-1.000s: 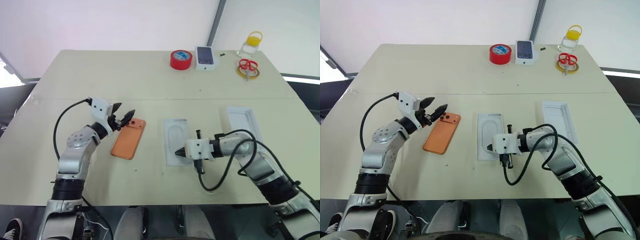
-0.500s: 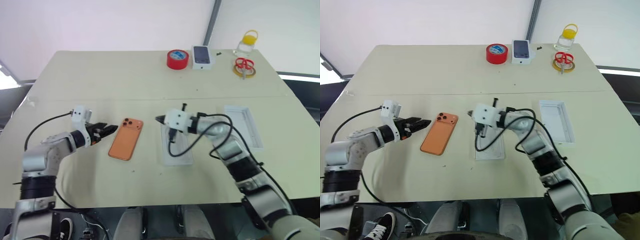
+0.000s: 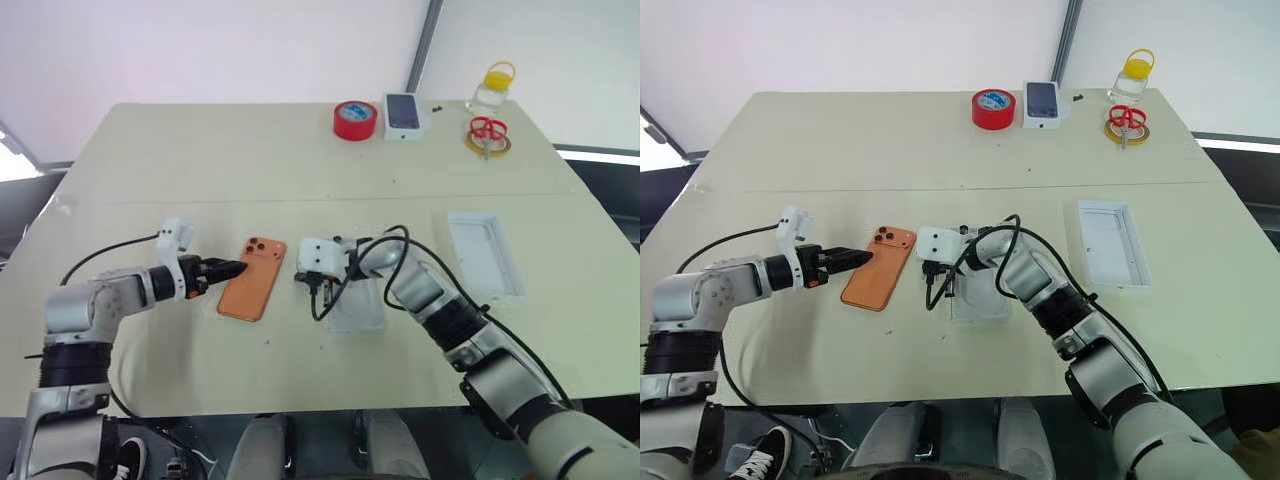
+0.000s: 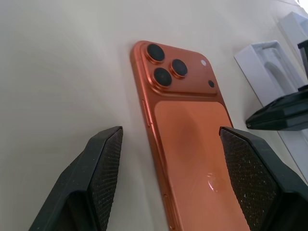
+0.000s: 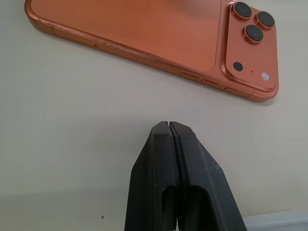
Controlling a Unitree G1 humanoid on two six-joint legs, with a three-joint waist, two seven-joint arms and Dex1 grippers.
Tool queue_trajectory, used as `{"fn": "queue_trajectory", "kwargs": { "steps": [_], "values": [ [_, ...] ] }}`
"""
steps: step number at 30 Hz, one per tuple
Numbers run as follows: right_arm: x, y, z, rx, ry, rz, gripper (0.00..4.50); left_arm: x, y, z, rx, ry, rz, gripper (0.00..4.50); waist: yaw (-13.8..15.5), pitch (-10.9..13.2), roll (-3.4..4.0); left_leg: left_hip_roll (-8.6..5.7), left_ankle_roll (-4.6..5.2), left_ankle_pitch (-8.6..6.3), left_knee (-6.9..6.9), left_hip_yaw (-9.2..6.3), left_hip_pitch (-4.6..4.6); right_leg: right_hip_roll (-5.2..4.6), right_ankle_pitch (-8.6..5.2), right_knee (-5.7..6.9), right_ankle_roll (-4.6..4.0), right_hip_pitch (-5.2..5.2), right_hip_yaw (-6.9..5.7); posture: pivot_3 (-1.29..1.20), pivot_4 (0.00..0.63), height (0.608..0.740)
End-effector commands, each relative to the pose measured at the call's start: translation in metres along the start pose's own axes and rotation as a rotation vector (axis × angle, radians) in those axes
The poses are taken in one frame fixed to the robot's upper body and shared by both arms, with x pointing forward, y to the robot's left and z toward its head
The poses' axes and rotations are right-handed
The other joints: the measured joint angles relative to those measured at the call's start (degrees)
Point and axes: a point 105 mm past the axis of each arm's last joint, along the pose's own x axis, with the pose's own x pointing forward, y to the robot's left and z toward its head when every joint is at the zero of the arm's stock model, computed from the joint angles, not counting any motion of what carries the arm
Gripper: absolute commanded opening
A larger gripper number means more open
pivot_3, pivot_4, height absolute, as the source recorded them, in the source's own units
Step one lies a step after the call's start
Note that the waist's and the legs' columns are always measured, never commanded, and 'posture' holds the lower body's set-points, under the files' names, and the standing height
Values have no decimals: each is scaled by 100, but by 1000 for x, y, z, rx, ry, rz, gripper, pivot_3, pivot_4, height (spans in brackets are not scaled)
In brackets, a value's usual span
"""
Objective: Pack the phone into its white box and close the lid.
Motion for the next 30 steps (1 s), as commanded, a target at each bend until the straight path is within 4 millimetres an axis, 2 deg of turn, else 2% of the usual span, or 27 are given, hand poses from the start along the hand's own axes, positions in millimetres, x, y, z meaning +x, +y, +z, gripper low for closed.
{"fn": "queue_trajectory", "kwargs": {
  "steps": [1, 3, 7, 10, 14, 20, 24, 27, 28, 30],
  "values": [
    [7, 2, 7, -17, 3, 31, 42, 14, -16, -41, -100, 151, -82, 3343, -2, -1, 0, 0, 0, 0, -2, 0, 9, 0, -1, 0, -1, 7, 0, 0, 150, 740],
    [12, 6, 7, -32, 24, 56, 42, 19, -29, -43, -88, 157, -130, 3343, -4, -1, 1, 0, 0, -1, -8, 4, 22, 0, -5, 1, -7, 14, 5, 0, 150, 740],
    [20, 13, 6, -41, 40, 71, 42, 31, -37, -44, -109, 162, -138, 3343, 19, -10, 3, -2, -1, -1, -10, 3, 43, -4, -12, 1, -12, 35, 5, 0, 150, 740],
    [20, 13, 10, -28, 22, 60, 42, 38, -47, -41, -128, 153, -175, 3343, 19, -19, 8, -3, -1, -2, -10, 2, 51, -7, -12, 2, -12, 45, 4, 0, 150, 740],
    [18, 12, 5, -43, 36, 50, 42, 42, -63, -39, -154, 156, -246, 3343, 14, -21, 12, -5, -1, -1, -10, 2, 50, -8, -12, 3, -11, 44, 4, 0, 150, 740],
    [14, 6, 1, -30, 38, 13, 42, 32, -45, -28, -230, 120, -182, 3343, -3, -21, 12, -5, -1, -1, -10, 1, 49, -8, -13, 3, -11, 42, 3, 0, 150, 740],
    [14, 9, 0, -33, 36, 16, 42, 23, -40, -27, -272, 113, -185, 3343, -35, -21, 12, -4, -1, -1, -14, 3, 47, -8, -13, 4, -8, 35, 4, 0, 150, 740],
    [15, 8, 2, -37, 29, 13, 0, 20, -41, -26, -279, 112, -199, 2548, -37, -21, 12, -4, -1, -1, -17, 3, 46, -8, -13, 4, -7, 31, 4, 0, 150, 740],
    [16, 8, 2, -36, 28, 12, 0, 19, -40, -27, -272, 119, -187, 2126, -38, -20, 11, -3, -2, -1, -18, 3, 44, -8, -13, 4, -7, 29, 4, 0, 150, 740],
    [17, 8, 3, -36, 26, 12, 0, 19, -39, -28, -278, 126, -176, 2126, -34, -20, 11, -3, -2, -1, -18, 3, 42, -8, -13, 4, -7, 26, 4, 0, 150, 740]
  ]
}}
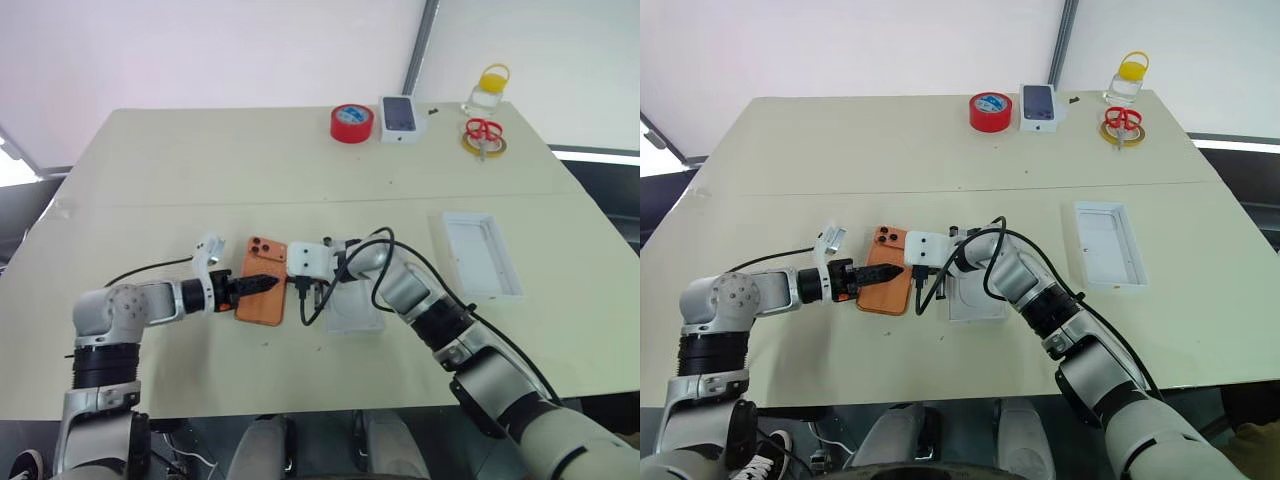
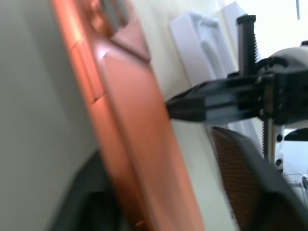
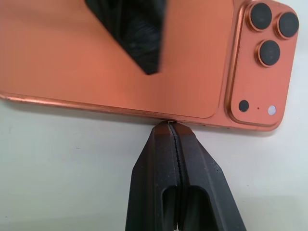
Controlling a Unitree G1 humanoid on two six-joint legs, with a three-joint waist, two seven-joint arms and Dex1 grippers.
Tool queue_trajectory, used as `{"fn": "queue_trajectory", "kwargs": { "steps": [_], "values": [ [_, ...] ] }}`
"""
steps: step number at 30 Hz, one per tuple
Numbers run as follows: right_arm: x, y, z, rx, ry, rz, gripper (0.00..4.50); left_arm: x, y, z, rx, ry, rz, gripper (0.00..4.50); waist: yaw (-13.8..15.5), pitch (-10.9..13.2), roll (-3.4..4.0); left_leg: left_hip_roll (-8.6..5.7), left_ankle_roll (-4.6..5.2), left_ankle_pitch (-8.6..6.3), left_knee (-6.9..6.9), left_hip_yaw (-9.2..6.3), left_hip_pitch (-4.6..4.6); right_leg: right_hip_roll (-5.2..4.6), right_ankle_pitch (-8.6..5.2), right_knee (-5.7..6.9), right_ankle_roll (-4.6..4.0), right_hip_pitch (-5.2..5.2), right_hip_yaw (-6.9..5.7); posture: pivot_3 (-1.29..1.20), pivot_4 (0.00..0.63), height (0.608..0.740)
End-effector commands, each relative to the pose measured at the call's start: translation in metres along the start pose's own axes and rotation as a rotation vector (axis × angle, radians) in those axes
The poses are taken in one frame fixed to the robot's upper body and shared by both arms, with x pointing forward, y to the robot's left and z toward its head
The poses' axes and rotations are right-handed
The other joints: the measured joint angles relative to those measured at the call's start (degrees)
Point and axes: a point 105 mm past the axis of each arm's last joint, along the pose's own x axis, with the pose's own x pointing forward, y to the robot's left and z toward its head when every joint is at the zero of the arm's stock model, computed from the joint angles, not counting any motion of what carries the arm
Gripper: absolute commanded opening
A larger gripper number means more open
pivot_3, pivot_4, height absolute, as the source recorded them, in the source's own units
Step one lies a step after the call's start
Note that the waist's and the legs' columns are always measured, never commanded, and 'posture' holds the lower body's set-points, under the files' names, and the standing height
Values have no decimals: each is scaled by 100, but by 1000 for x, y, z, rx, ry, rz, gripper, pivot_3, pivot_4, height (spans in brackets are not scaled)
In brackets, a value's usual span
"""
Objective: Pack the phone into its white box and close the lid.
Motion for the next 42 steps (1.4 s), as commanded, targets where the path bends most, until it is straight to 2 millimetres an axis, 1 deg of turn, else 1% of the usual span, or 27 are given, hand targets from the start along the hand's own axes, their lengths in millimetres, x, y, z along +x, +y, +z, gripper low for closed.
{"fn": "queue_trajectory", "kwargs": {
  "steps": [1, 7, 9, 10, 12, 13, 16, 19, 20, 21, 22, 23, 25, 27, 28, 30, 31, 33, 38, 42],
  "values": [
    [5, 6, -2, 6, 5, 18, 0, -2, 0, -5, -12, 27, 5, 2126, 0, 0, 0, 0, 0, 0, 0, -1, 0, 0, -1, 0, -1, 0, 0, 0, 150, 740],
    [5, 6, -4, 13, 7, 14, 0, -6, -2, -6, -51, 18, -20, 2126, -1, 0, 0, 1, -2, 0, -6, 0, 0, -1, -1, 0, -2, -6, 1, 0, 150, 740],
    [5, 6, -6, 10, 15, 14, 0, -7, -3, -3, -70, 2, -33, 1583, -1, 1, 1, 2, -3, 1, -7, 0, -2, -1, -1, 0, -2, -9, 1, 0, 150, 740],
    [4, 6, -6, 6, 16, 13, 0, -7, -3, -2, -75, -2, -36, 1218, -1, 1, 0, 2, -3, 1, -8, 0, -3, -1, -1, 0, -2, -10, 1, 0, 150, 740],
    [4, 5, -6, 0, 14, 9, 0, -8, -2, -1, -98, -8, -39, 303, 9, 1, -4, 2, -4, 1, -8, 0, -4, -2, -1, 0, -2, -11, 0, 0, 150, 740],
    [4, 4, -6, -11, 13, 3, 0, -8, -4, -1, -117, -9, -57, 20, 6, 1, -4, 2, -4, 1, -8, -2, -1, -2, -1, -1, -2, -7, -1, 0, 150, 740],
    [4, 3, -3, -20, -8, -11, 0, -14, -10, 4, -179, -40, -129, 20, -2, 2, -4, 2, -7, 3, -9, -2, -2, -3, -1, 1, -2, -10, -1, 0, 150, 740],
    [-2, -10, 8, -26, -77, -84, 0, -21, -12, 12, -237, -99, -180, 20, -2, 15, -12, 2, -12, 6, -16, -1, -9, -1, 2, 1, 3, -21, -1, 0, 150, 740],
    [-5, -14, 12, -2, -110, -96, 0, -22, -10, 15, -244, -128, -181, 20, -2, 19, -18, 2, -15, 7, -16, -1, -12, -1, 2, 1, 3, -24, -1, 0, 150, 740],
    [-11, -20, 18, 19, -155, -124, 0, -24, -9, 16, -256, -149, -183, 20, -2, 21, -19, 3, -17, 9, -16, -2, -17, -1, 2, 1, 3, -29, -1, 0, 150, 740],
    [-20, -25, 22, 117, -226, -113, 0, -26, -8, 19, -227, -190, -166, 20, 2, 23, -20, 3, -19, 10, -16, -2, -22, -1, 2, 1, 3, -33, -1, 0, 150, 740],
    [-30, -27, 25, 166, -288, -99, 0, -27, -10, 19, -211, -206, -173, 20, 16, 26, -24, 3, -22, 11, -15, -2, -29, -3, 3, 1, 2, -39, -1, 0, 150, 740],
    [-45, -21, 25, 177, -353, -51, 552, -29, -20, 17, -220, -192, -222, 0, 35, 28, -26, 2, -24, 13, -14, -7, -42, -6, 10, -2, 11, -43, -4, 0, 150, 740],
    [-57, -13, 18, 143, -355, -25, 1310, -29, -24, 18, -211, -202, -235, 0, 52, 28, -26, -3, -22, 12, -12, -9, -58, -12, 10, -5, 13, -52, -7, 0, 150, 740],
    [-62, -8, 13, 147, -343, -15, 1861, -28, -25, 19, -204, -213, -240, 0, 56, 28, -26, -4, -20, 10, -11, -9, -64, -13, 11, -8, 13, -55, -8, 0, 150, 740],
    [-76, 8, 8, 121, -339, 44, 2829, -28, -25, 23, -200, -240, -235, 0, 47, 28, -27, -8, -17, 8, -10, -8, -71, -15, 10, -11, 13, -58, -8, 0, 150, 740],
    [-82, 13, 3, 123, -328, 49, 3357, -28, -26, 25, -199, -253, -239, 0, 42, 28, -28, -8, -16, 7, -9, -8, -76, -16, 11, -12, 13, -64, -8, 0, 150, 740],
    [-94, 28, 0, 82, -328, 76, 3357, -28, -26, 26, -191, -256, -228, 0, 38, 29, -28, -7, -17, 8, -9, -7, -82, -15, 11, -10, 14, -72, -9, 0, 150, 740],
    [-118, 50, -5, 68, -361, 60, 3357, -24, -28, 22, -135, -233, -205, 0, 40, 31, -31, 4, -23, 12, -9, -7, -82, -3, 6, -6, 8, -79, -9, 0, 150, 740],
    [-124, 69, -25, 15, -265, 92, 3357, -20, -28, 21, -128, -225, -200, 0, 60, 34, -37, 4, -21, 12, -2, -6, -83, -3, -1, -10, -3, -75, -9, 0, 150, 740]
  ]
}}
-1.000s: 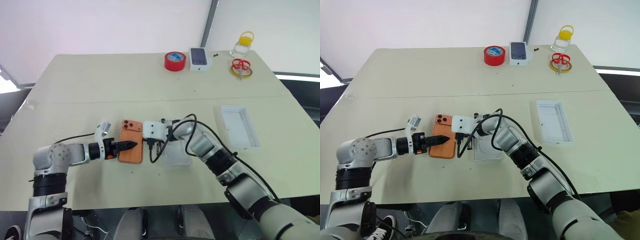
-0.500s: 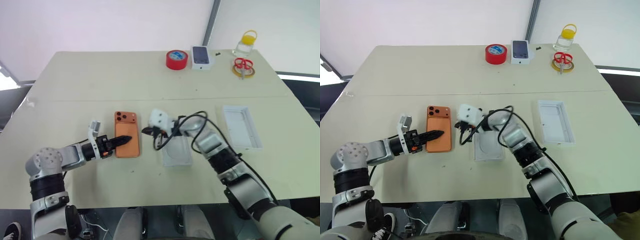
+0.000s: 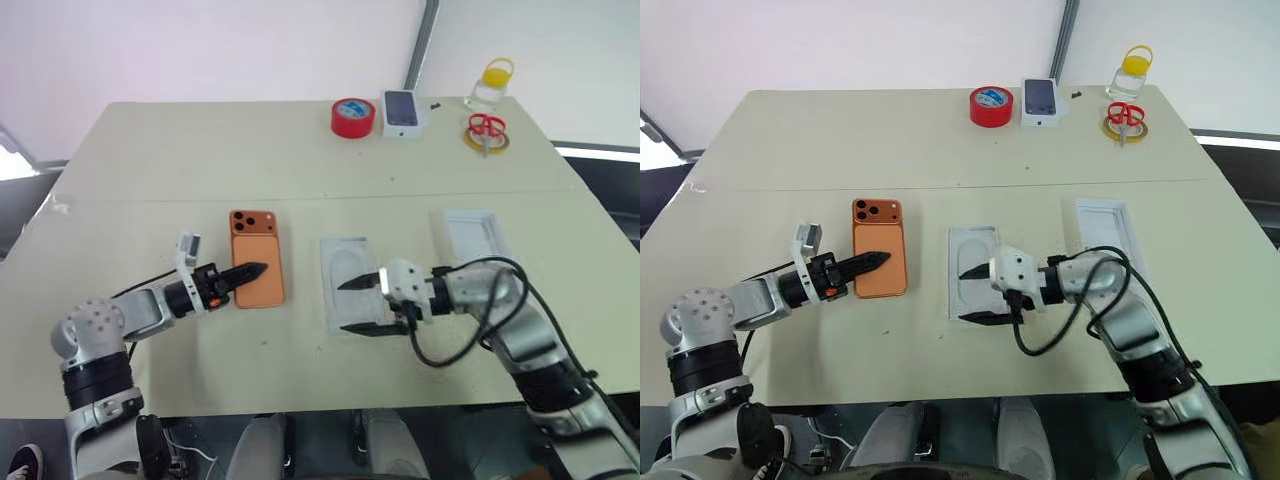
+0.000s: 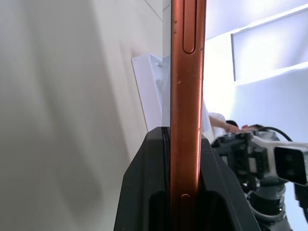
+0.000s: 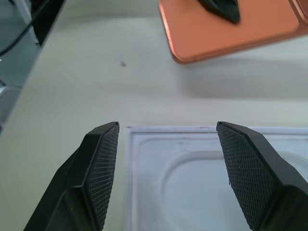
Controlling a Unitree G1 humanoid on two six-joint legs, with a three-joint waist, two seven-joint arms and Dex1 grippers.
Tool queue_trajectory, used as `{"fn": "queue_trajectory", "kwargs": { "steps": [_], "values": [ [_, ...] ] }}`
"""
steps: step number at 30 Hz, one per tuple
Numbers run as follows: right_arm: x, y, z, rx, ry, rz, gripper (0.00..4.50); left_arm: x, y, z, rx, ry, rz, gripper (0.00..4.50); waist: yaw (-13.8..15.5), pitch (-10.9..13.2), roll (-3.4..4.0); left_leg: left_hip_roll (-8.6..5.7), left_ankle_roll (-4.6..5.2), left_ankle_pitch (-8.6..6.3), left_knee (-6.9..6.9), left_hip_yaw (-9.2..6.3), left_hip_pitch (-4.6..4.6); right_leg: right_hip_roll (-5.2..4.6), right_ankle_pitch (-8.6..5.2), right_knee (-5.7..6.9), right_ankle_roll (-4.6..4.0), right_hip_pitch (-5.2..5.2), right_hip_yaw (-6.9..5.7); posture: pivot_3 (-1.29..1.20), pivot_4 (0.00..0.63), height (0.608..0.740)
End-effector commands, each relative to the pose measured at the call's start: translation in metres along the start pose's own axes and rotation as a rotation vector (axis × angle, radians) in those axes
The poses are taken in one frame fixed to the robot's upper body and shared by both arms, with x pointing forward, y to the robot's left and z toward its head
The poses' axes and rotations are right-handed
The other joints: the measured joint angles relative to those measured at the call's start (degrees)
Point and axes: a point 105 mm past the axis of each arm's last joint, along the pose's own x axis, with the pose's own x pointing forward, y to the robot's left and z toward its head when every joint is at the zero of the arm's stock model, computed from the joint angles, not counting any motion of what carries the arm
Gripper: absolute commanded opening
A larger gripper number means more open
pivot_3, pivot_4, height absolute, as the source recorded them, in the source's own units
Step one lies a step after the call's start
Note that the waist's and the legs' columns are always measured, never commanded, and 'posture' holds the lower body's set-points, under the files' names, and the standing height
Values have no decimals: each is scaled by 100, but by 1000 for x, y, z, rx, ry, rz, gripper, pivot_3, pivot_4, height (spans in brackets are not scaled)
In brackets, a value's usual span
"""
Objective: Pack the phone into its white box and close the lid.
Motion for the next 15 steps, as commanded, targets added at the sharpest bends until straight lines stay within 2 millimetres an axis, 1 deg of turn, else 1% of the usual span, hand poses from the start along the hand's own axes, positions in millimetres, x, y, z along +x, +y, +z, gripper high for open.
{"fn": "queue_trajectory", "kwargs": {
  "steps": [1, 3, 6, 7, 8, 9, 12, 15],
  "values": [
    [-8, 10, -2, -69, 38, 18, 3357, 2, -11, 6, 52, -9, -43, 0, 12, 2, -4, -1, 1, 0, 2, 0, 0, -1, 0, 0, -1, 2, 0, 0, 150, 740],
    [-9, 14, -10, -72, 64, 17, 3357, 3, -10, 4, 52, 0, -39, 0, 13, 8, -14, -2, 2, -1, 6, 0, -2, -1, -2, -1, -2, 3, 0, 0, 150, 740],
    [-9, 13, -16, -72, 78, -5, 2589, 3, -7, 3, 42, 5, -32, 0, 4, 12, -19, 0, 3, 0, 7, 0, -2, -1, -2, 0, -2, 2, 0, 0, 150, 740],
    [-8, 12, -17, -67, 78, -9, 2004, 3, -6, 3, 42, 6, -25, 0, 1, 12, -19, 0, 3, 0, 7, 0, -2, -1, -2, 0, -2, 2, 0, 0, 150, 740],
    [-8, 12, -17, -65, 79, -11, 1613, 3, -6, 3, 43, 7, -20, 0, 4, 13, -20, 1, 3, 0, 7, 0, -2, 0, -2, 0, -2, 1, 0, 0, 150, 740],
    [-7, 12, -18, -69, 79, -18, 1059, 2, -5, 3, 44, 9, -16, 0, 8, 13, -21, 2, 3, 0, 7, -1, -2, 1, -2, 0, -2, 1, -1, 0, 150, 740],
    [-6, 11, -18, -52, 64, -36, 1059, 1, -4, 3, 52, 16, -6, 0, 10, 14, -23, 1, 3, 0, 8, -1, -3, 0, -2, 0, -2, 1, 0, 0, 150, 740],
    [-4, 12, -22, -47, 79, -28, 1059, 2, -3, 5, 48, 8, -4, 0, 19, 14, -23, 1, 3, 0, 9, -1, -3, -1, -2, 0, -3, 1, 0, 0, 150, 740]
  ]
}}
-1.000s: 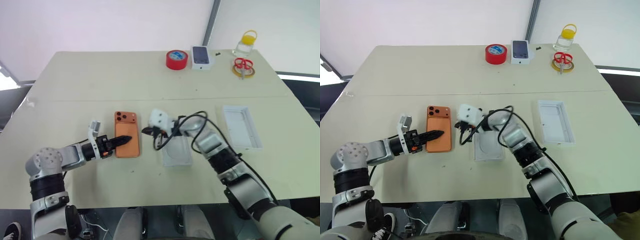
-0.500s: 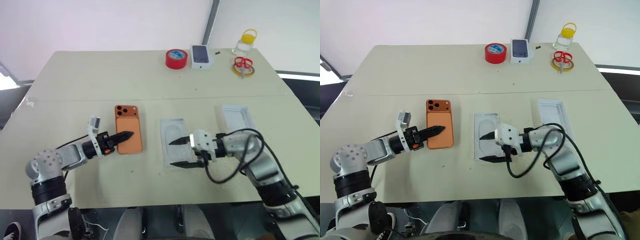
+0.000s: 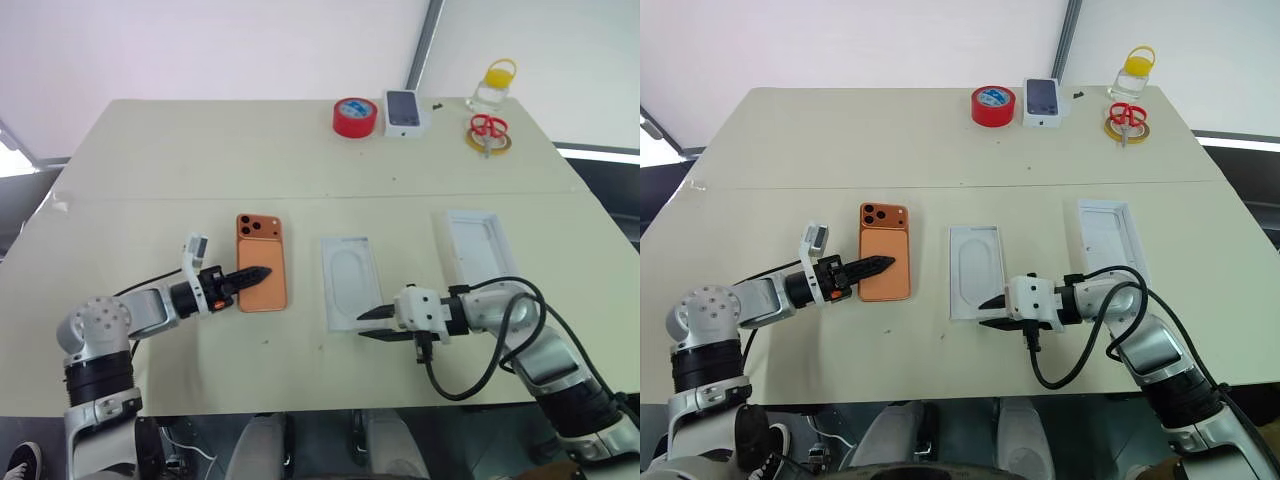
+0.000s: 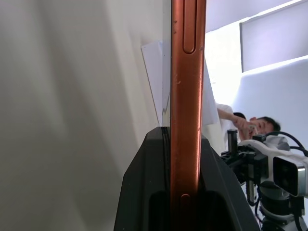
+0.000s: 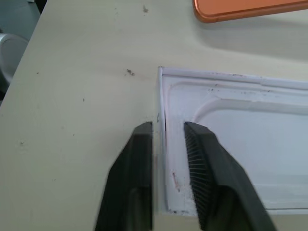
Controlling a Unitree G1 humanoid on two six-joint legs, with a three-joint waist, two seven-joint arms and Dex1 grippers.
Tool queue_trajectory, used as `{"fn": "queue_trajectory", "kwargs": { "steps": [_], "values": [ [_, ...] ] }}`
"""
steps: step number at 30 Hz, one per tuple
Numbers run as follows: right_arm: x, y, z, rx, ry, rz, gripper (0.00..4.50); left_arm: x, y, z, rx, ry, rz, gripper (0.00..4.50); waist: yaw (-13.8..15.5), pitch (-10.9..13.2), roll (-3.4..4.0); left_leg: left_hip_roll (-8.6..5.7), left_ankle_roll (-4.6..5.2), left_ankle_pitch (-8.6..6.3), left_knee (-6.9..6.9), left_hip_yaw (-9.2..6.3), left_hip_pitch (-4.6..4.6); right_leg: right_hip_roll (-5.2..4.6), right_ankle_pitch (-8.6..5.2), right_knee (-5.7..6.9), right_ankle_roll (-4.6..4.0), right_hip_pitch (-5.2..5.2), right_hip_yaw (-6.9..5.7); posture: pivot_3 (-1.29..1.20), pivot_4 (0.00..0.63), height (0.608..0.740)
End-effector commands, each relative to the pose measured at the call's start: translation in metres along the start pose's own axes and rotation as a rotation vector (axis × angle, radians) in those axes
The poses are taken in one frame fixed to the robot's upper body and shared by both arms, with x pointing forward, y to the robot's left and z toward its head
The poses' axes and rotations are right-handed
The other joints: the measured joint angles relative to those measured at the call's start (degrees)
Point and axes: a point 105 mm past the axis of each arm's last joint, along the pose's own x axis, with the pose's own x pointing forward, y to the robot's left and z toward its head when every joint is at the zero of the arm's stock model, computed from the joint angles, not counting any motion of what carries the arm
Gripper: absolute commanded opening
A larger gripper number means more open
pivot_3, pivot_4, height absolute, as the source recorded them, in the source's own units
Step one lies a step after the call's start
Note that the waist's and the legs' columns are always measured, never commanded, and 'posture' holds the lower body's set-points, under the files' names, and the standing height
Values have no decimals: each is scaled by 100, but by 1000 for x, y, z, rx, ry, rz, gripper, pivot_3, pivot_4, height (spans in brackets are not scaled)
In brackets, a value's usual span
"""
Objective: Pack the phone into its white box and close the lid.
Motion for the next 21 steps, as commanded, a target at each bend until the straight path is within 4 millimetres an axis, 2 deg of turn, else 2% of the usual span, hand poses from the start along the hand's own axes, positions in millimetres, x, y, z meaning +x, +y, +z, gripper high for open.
{"fn": "queue_trajectory", "kwargs": {
  "steps": [1, 6, 7, 9, 14, 17, 21],
  "values": [
    [3, 0, 1, 1, -13, 0, 1059, -2, -8, 9, 24, -35, -39, 0, 10, 0, 0, 0, 0, 0, 1, 0, 0, 0, 0, 0, 0, 1, 0, 0, 150, 740],
    [7, 0, -1, 0, -2, 6, 1059, 1, -15, 15, 26, -56, -70, 0, 12, 1, -2, -1, 0, 0, 2, -1, 0, -2, 0, 0, 0, 0, 0, 0, 150, 740],
    [8, 0, -2, -3, 5, 7, 482, 3, -18, 16, 27, -58, -81, 0, 14, 1, -2, -1, 0, 0, 2, -1, -1, -2, 0, 0, 0, 1, 0, 0, 150, 740],
    [9, -3, 0, -3, -5, 3, 35, 7, -23, 17, 50, -58, -85, 0, 13, 1, -3, -1, 0, 0, 4, -1, -1, -2, 0, 0, 0, 2, 0, 0, 150, 740],
    [20, -17, 14, -18, -36, -41, 35, 25, -42, 20, 98, -85, -123, 0, 10, 2, -4, -2, 0, 0, 4, -1, -1, -2, 1, 0, 1, 2, 0, 0, 150, 740],
    [33, -32, 16, -22, -24, -113, 35, 37, -43, 28, 100, -128, -107, 0, 7, 2, -4, -2, -1, 1, 4, -1, -1, -2, 2, 2, 2, 1, 0, 0, 150, 740],
    [51, -42, 14, -49, 27, -148, 35, 50, -45, 42, 97, -180, -96, 0, 1, 3, -5, -4, -6, 3, 5, -1, -1, -1, 5, 6, 5, 0, 0, 0, 150, 740]
  ]
}}
